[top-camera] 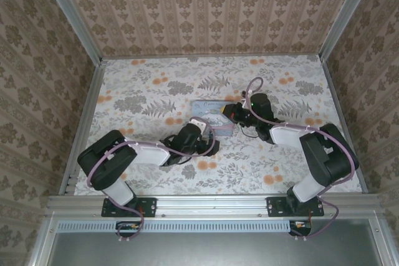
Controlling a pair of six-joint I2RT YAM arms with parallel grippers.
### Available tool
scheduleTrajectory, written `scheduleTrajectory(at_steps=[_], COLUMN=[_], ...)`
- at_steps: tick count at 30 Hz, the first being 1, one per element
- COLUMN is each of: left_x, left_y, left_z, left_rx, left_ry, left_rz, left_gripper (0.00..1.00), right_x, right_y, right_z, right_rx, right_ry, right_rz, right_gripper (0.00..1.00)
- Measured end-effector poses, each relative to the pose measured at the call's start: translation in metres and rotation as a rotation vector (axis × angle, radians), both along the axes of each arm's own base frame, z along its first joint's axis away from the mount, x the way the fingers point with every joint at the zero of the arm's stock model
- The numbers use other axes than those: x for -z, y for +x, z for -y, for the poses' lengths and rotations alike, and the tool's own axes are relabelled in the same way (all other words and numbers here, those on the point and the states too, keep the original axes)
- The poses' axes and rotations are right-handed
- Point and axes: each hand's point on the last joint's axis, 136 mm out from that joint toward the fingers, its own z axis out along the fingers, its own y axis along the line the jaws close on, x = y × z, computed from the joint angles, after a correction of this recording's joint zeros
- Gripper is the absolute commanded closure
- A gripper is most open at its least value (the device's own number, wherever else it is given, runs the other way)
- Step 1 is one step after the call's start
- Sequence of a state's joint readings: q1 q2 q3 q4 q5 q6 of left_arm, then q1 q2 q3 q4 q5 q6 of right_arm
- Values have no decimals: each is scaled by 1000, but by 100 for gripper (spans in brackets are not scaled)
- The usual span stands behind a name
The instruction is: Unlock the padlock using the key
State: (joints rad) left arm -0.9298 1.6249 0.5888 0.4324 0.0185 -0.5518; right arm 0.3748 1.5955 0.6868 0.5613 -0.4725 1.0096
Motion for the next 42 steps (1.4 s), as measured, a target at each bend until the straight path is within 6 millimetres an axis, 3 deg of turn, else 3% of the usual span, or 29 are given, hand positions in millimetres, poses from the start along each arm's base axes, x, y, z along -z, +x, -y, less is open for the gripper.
scheduleTrajectory(at_steps=[9, 23, 42], left_x=[2, 2, -1], left_y=[16, 32, 40], left_z=[6, 34, 54], left_rx=[31, 83, 138], left_ry=[-15, -44, -98], left_rz=[17, 56, 85], left_gripper=[19, 22, 27], right_x=[10, 10, 12], right_y=[10, 14, 21], right_z=[-6, -5, -2], right_rx=[-6, -3, 0], right_ry=[15, 24, 37], right_rz=[-16, -1, 20], right_gripper=[100, 100, 100])
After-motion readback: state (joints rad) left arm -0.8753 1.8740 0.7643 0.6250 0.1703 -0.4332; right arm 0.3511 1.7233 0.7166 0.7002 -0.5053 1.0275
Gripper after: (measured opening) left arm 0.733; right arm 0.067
